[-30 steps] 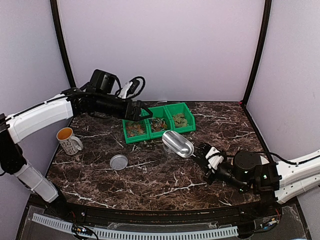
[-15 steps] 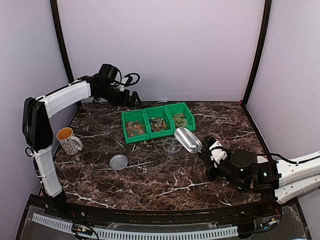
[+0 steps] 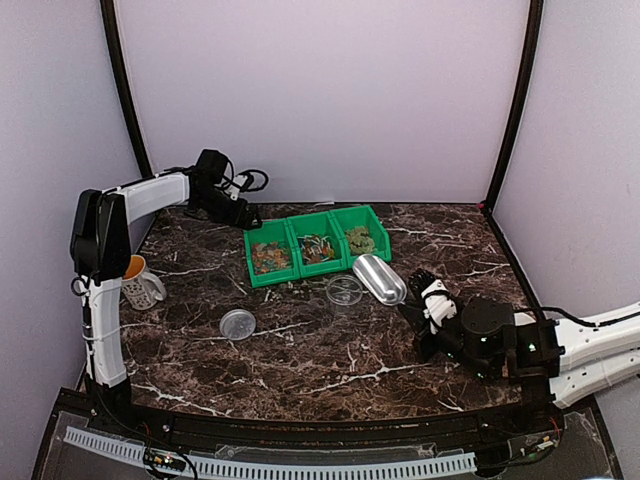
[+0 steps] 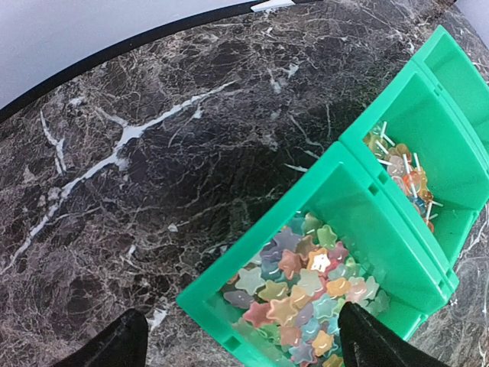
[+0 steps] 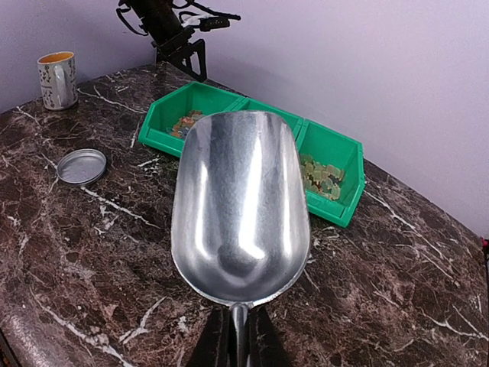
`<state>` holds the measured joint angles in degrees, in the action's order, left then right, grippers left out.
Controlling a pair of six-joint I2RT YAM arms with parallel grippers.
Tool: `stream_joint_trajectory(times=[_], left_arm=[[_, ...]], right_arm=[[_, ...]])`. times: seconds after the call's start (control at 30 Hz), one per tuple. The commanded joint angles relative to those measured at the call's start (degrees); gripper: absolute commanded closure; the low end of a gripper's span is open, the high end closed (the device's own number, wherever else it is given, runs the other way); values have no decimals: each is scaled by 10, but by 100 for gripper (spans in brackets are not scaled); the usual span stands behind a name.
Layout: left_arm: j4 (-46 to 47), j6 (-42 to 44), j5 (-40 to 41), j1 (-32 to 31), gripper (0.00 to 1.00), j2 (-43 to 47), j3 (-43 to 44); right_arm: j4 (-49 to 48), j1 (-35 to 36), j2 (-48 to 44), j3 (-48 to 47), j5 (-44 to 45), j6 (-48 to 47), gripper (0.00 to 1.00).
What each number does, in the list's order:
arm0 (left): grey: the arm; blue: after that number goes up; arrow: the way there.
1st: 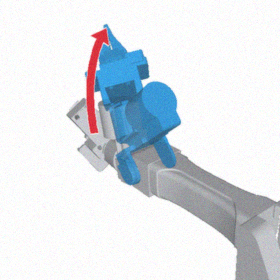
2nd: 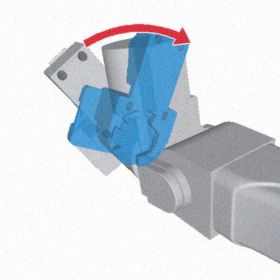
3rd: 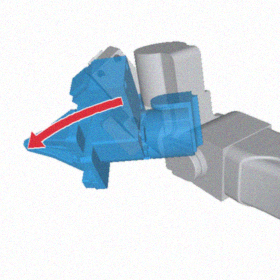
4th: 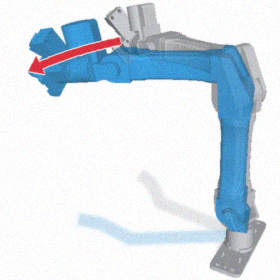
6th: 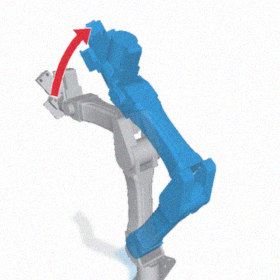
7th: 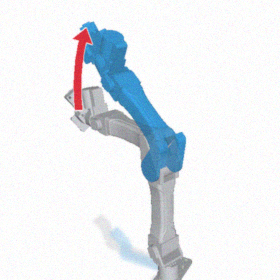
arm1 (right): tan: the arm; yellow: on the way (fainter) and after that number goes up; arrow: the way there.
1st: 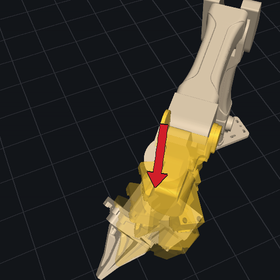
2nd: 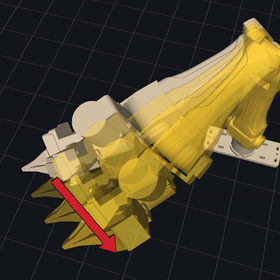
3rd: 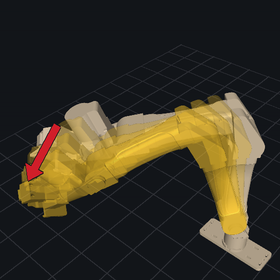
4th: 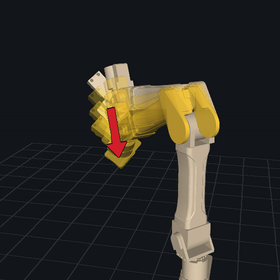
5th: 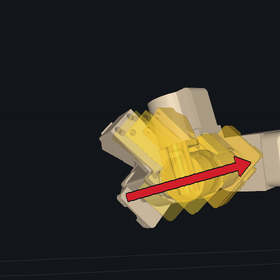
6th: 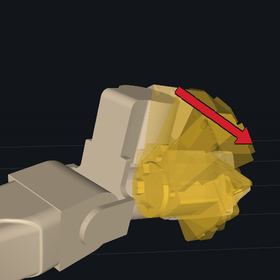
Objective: Pack the candies
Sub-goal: Move the storage box to the center of the board.
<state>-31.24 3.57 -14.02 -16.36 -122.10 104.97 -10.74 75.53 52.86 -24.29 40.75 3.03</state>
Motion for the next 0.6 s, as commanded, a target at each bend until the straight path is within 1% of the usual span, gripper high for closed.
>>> stream_joint_trajectory(times=[0.0,0.1,0.17,0.37,0.47,0.57], left_arm=[[28,27,-17,5,13,-6,18],[39,34,-22,5,16,-22,25],[36,42,-26,5,20,-36,36],[25,60,-27,5,28,-74,71],[25,62,-24,5,37,-86,80],[26,52,-35,5,54,-96,85]], right_arm=[[-9,-5,11,-26,0,14,100],[-9,-5,21,-32,-3,16,100],[-7,-5,28,-38,-6,18,100],[-1,-5,48,-55,-11,19,100],[3,-5,56,-63,-12,19,100],[3,-5,63,-67,-14,21,100]])
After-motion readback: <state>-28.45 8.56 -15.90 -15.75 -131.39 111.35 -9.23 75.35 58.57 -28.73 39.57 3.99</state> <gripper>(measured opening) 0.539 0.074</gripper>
